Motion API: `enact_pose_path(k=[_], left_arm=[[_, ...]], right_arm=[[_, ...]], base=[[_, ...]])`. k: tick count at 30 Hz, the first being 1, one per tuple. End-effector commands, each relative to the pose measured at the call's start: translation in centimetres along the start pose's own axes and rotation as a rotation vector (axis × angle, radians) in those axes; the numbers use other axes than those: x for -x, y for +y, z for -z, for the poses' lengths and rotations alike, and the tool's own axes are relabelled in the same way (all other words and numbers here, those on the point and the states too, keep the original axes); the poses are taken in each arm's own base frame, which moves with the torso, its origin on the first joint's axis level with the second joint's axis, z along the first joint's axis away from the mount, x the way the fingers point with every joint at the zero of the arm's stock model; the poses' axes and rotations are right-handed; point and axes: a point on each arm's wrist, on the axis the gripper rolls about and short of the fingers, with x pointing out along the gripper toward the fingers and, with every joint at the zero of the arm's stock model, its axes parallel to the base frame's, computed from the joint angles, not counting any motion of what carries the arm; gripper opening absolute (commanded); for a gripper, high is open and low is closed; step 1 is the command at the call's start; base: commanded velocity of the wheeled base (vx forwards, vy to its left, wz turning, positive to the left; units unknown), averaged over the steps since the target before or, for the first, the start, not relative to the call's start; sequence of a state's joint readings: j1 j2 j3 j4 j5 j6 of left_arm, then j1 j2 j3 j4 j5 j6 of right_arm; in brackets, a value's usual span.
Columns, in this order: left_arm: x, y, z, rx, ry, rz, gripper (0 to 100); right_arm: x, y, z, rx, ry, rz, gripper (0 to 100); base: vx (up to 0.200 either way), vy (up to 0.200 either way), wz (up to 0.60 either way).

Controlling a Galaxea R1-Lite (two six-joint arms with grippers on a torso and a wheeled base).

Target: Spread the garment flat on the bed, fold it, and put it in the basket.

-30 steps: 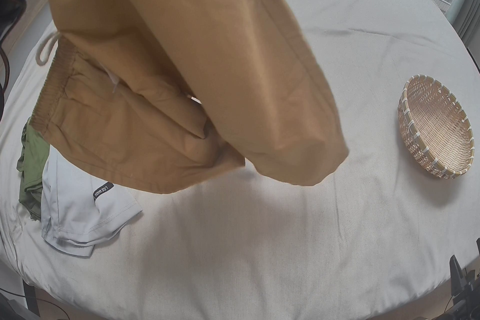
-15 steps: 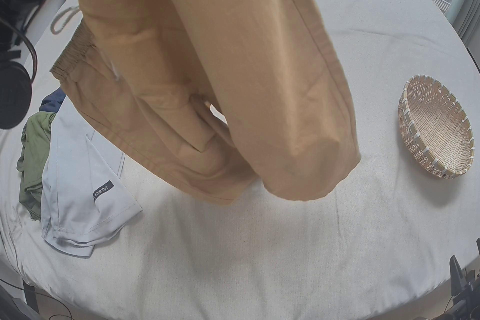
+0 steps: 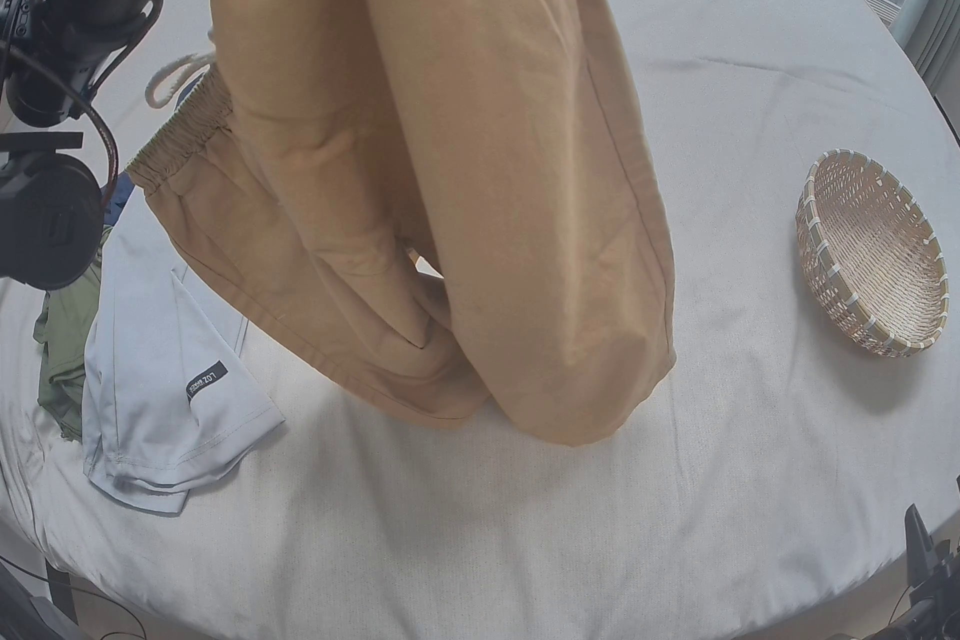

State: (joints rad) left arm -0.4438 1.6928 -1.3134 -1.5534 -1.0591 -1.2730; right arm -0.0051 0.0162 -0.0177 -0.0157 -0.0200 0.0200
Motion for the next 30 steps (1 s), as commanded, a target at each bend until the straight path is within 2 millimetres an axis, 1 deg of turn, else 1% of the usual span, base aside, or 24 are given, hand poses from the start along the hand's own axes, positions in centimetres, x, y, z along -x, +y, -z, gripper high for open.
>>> enact_pose_path(k=[1, 2, 3, 4, 5, 7, 8, 12, 13, 16, 17, 19, 21, 22, 23, 24, 27, 28, 30], left_arm=[[-0.1, 0.1, 0.1, 0.002, 0.003, 0.003, 0], [-0.1, 0.1, 0.1, 0.002, 0.003, 0.003, 0], [-0.2, -0.1, 0.0, 0.0, 0.003, 0.009, 0], [-0.2, -0.1, 0.0, -0.002, 0.002, 0.008, 0], [-0.2, -0.1, -0.2, -0.007, 0.001, 0.012, 0], [-0.3, -0.1, -0.3, -0.009, 0.0, 0.016, 0], [-0.4, -0.1, -0.3, -0.009, 0.0, 0.016, 0], [-0.5, 0.1, -0.4, -0.016, 0.001, 0.02, 0], [-0.4, 0.1, -0.5, -0.018, 0.0, 0.019, 0], [-0.5, 0.1, -0.5, -0.018, 0.0, 0.022, 0], [-0.5, 0.0, -0.6, -0.024, -0.001, 0.024, 0], [-0.6, 0.1, -0.6, -0.027, -0.001, 0.028, 0], [-0.6, 0.5, -0.5, -0.022, 0.0, 0.025, 0], [-0.7, 0.6, -0.5, -0.023, 0.0, 0.026, 0], [-0.7, 0.6, -0.5, -0.023, 0.0, 0.026, 0], [-0.8, 1.0, -0.4, -0.018, -0.002, 0.028, 0], [-1.0, 1.5, -0.1, -0.01, -0.005, 0.032, 0], [-1.0, 1.5, -0.1, -0.01, -0.005, 0.032, 0], [-1.3, 1.5, 0.0, -0.006, 0.001, 0.045, 0]], right_arm=[[0.2, 0.0, -0.7, -0.004, -0.08, 0.024, 100], [0.2, 0.0, -0.7, -0.004, -0.08, 0.024, 100], [1.1, 0.0, -3.2, -0.003, -0.184, 0.016, 100], [1.2, 0.1, -3.7, -0.003, -0.201, 0.014, 100], [1.4, 0.1, -5.0, 0.0, -0.214, -0.003, 100], [0.9, 0.3, -6.8, -0.012, -0.193, -0.075, 100], [0.8, 0.3, -7.2, -0.036, -0.183, -0.101, 100], [-1.2, 0.4, -8.8, -0.266, -0.04, -0.287, 100], [-2.2, 0.6, -9.1, -0.355, 0.036, -0.346, 100], [-4.3, 1.2, -9.4, -0.467, 0.176, -0.412, 100], [-5.1, 1.5, -9.3, -0.491, 0.223, -0.461, 100], [-6.5, 2.2, -9.4, -0.519, 0.27, -0.529, 100], [-8.0, 2.9, -9.3, -0.545, 0.31, -0.551, 100], [-8.5, 3.1, -9.4, -0.557, 0.321, -0.56, 100], [-8.5, 3.1, -9.4, -0.557, 0.321, -0.56, 100], [-10.1, 3.9, -9.3, -0.57, 0.346, -0.579, 100], [-11.3, 4.8, -8.7, -0.584, 0.381, -0.604, 100], [-11.3, 4.8, -8.7, -0.584, 0.381, -0.604, 100], [-12.4, 5.3, -7.7, -0.594, 0.414, -0.606, 100]], base=[[0.0, 0.0, 0.0], [0.0, 0.0, 0.0], [0.0, 0.0, 0.0], [0.0, 0.0, 0.0], [0.0, 0.0, 0.0], [0.0, 0.0, 0.0], [0.0, 0.0, 0.0], [0.0, 0.0, 0.0], [0.0, 0.0, 0.0], [0.0, 0.0, 0.0], [0.0, 0.0, 0.0], [0.0, 0.0, 0.0], [0.0, 0.0, 0.0], [0.0, 0.0, 0.0], [0.0, 0.0, 0.0], [0.0, 0.0, 0.0], [0.0, 0.0, 0.0], [0.0, 0.0, 0.0], [0.0, 0.0, 0.0]])
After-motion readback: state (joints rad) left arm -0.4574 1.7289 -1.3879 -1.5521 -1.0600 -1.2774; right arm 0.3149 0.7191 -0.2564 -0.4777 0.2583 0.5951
